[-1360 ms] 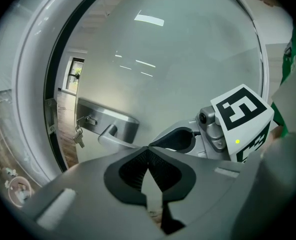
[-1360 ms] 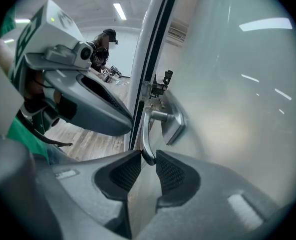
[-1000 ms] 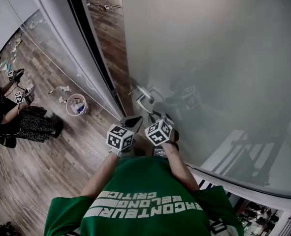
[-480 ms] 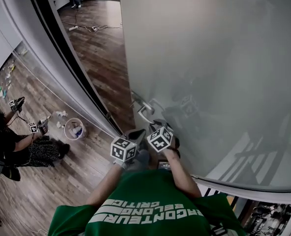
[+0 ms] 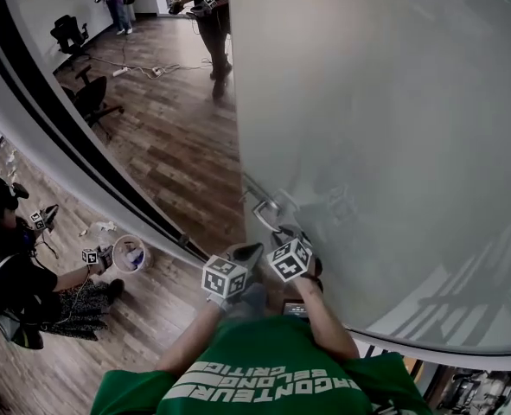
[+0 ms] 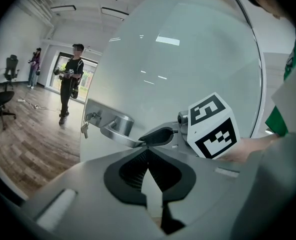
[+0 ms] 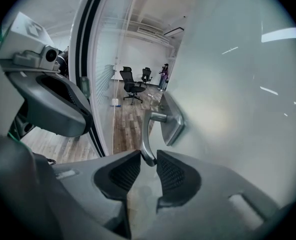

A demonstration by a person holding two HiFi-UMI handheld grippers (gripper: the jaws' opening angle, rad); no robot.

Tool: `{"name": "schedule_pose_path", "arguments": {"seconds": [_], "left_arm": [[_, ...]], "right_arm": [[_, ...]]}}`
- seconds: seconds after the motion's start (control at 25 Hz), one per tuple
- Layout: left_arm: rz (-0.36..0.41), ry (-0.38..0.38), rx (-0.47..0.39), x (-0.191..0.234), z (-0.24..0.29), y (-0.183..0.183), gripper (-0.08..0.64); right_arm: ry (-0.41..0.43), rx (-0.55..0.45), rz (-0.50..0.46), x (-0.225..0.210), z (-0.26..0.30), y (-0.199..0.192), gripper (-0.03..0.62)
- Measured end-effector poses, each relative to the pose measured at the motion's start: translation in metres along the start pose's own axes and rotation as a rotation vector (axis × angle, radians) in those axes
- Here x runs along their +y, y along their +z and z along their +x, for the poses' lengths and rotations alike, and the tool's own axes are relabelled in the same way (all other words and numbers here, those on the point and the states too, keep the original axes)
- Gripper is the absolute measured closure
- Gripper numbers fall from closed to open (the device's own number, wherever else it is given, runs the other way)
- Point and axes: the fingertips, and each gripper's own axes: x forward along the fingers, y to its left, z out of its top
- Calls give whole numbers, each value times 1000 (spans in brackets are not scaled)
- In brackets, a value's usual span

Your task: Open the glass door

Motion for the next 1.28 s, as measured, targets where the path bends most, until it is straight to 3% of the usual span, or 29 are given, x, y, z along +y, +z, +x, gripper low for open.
{"name": "schedule_pose_path", "arguments": {"seconds": [0.28, 0.52, 0.72, 0.92, 1.28], "left_arm": [[8, -41, 6, 9, 20, 25, 545], [11, -64, 26, 22, 77, 44, 545], [32, -117, 3, 29, 33, 18, 544], [26, -123, 22, 17, 97, 55, 545], [39, -180, 57, 0, 144, 84, 545]], "right_arm": [[-41, 25, 55, -33, 3, 4, 506], [-63, 36, 101, -93, 32, -11, 506], [-143, 46, 124, -55, 28, -11, 506], [-147, 52, 160, -133, 30, -25, 508], [-189, 69, 221, -203, 24, -35, 508]]}}
